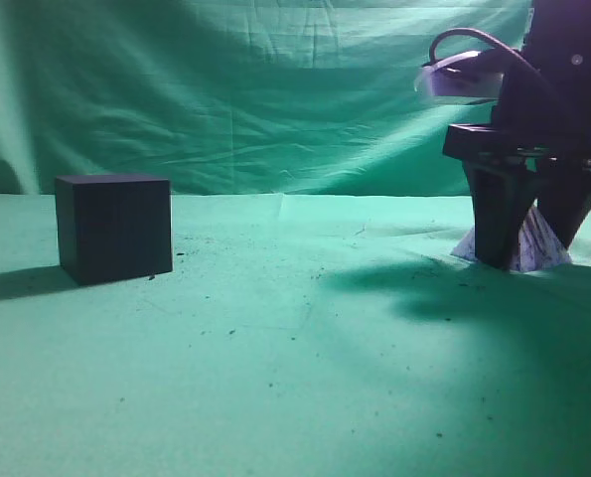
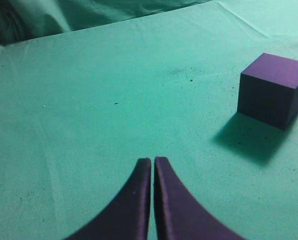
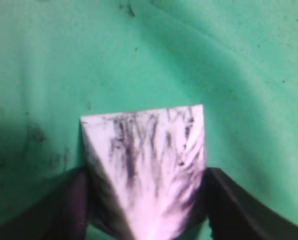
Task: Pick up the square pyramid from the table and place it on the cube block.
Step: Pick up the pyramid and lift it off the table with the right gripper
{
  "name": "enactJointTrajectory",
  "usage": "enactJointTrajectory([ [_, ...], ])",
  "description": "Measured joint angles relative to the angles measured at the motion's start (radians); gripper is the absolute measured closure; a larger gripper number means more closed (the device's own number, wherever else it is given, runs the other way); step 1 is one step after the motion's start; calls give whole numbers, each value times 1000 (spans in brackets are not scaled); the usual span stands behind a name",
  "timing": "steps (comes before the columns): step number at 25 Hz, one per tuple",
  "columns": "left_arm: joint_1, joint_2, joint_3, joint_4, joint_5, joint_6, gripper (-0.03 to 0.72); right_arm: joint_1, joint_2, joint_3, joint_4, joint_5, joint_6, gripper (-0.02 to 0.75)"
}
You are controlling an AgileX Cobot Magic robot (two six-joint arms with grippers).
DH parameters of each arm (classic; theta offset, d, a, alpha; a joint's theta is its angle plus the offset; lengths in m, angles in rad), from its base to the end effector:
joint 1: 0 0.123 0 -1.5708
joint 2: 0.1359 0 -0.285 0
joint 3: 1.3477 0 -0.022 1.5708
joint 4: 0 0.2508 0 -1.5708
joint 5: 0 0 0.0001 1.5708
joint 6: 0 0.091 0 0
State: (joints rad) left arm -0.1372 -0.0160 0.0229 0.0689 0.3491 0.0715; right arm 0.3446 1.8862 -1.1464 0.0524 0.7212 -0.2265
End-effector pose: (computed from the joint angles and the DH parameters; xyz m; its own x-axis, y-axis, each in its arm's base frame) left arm 0.0528 -0.0051 0.1749 -0.2444 0.1708 -0.9545 0.1488 0.9793 0.1372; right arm 0.3328 0.1228 0.1555 -0.8428 -0.5000 -0.1993 -0.5097 0.8603 -0.0032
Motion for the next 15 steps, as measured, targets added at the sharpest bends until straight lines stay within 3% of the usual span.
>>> enactJointTrajectory([
  [2,0,0,0,0,0,0,688,2,0,-4,-14,7,-4,356],
  [8,0,0,0,0,0,0,688,4,13,-49,-21,68,-4,339],
  [10,0,0,0,0,0,0,688,4,9,-82,-23,107,-4,409],
  [15,0,0,0,0,0,0,688,4,-47,-212,4,186,-4,402],
])
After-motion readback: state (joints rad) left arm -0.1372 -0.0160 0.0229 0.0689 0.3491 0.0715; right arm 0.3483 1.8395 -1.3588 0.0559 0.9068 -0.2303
